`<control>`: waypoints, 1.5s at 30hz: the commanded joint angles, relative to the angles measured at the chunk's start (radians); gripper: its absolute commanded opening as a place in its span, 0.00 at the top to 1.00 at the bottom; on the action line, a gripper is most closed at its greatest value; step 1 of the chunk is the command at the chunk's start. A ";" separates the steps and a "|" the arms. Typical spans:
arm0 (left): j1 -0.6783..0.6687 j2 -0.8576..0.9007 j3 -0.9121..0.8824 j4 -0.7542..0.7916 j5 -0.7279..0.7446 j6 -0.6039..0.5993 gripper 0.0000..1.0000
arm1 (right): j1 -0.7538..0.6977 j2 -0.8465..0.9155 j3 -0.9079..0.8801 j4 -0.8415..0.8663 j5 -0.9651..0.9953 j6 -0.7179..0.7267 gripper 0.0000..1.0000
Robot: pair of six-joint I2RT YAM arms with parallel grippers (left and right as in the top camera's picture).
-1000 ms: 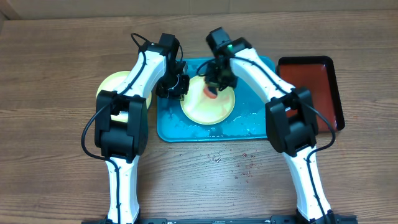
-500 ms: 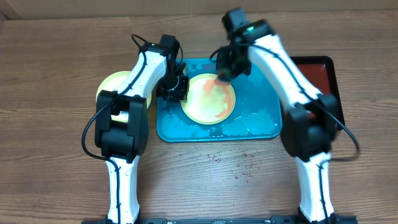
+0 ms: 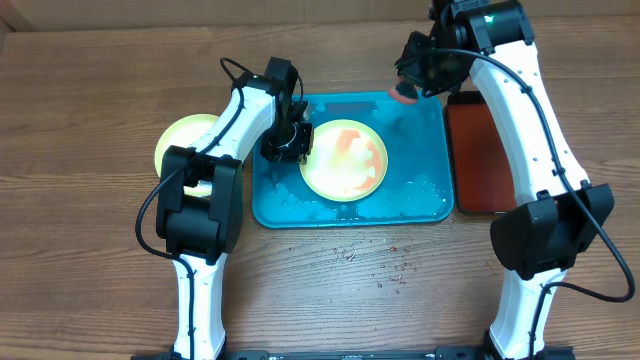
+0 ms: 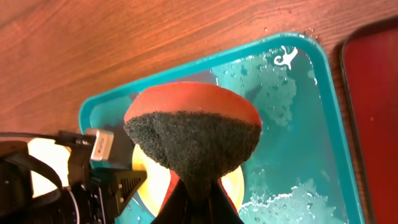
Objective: Clean dirty plates on tray and stack at the side
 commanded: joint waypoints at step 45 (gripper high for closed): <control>-0.404 -0.357 0.033 0.009 -1.684 -0.183 0.96 | -0.084 -0.003 0.005 -0.058 0.096 -0.025 0.95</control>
